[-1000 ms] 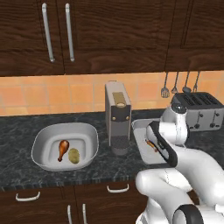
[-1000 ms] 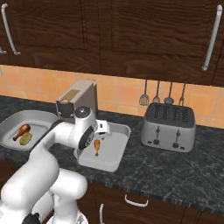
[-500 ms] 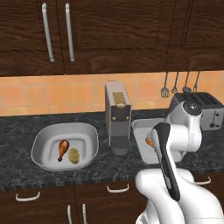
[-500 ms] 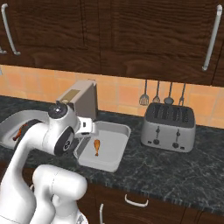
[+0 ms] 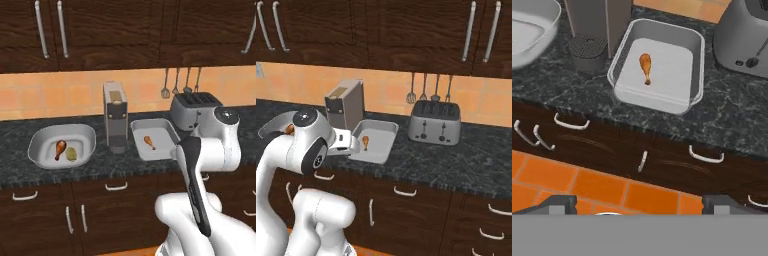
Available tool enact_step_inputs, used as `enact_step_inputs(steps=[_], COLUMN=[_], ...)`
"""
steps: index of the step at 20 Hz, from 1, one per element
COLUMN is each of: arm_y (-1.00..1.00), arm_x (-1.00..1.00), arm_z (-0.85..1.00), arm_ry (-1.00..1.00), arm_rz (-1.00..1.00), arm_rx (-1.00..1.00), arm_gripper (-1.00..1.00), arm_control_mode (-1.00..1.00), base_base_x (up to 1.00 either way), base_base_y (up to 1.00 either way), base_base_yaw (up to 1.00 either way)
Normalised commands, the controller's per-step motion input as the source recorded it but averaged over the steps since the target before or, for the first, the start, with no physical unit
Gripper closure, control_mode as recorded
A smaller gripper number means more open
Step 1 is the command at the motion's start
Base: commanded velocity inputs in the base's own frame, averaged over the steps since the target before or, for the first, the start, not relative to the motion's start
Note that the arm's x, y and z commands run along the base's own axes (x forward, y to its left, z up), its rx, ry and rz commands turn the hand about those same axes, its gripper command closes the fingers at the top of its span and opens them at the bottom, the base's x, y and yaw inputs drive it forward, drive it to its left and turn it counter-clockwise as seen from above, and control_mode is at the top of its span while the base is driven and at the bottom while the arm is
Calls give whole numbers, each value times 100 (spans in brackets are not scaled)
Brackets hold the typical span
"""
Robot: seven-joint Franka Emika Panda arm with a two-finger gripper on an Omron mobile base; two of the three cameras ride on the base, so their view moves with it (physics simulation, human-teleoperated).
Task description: Place one potato and one chicken drumstick in each tupperware on the nearby counter, to pack two identical lunches.
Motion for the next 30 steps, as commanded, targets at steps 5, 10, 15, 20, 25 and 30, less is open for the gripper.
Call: enact_step_inputs(steps=[5,10,15,20,25,30], arm_y=[0,0,0,0,0,0], arm_x=[0,0,0,0,0,0], arm_z=[0,0,0,0,0,0], arm_ry=[0,0,0,0,0,0], arm_rz=[0,0,0,0,0,0], arm_rx=[0,0,0,0,0,0], arm_gripper=[-100,-100,-100,-100,-100,-100], arm_control_mode=[100,100,100,100,100,100], base_base_x=[-4,-1,-38,-62,-8,0], base_base_y=[-100,-100,-93,-72,-97,-100], base_base_yaw=[-6,0,7,6,0,0])
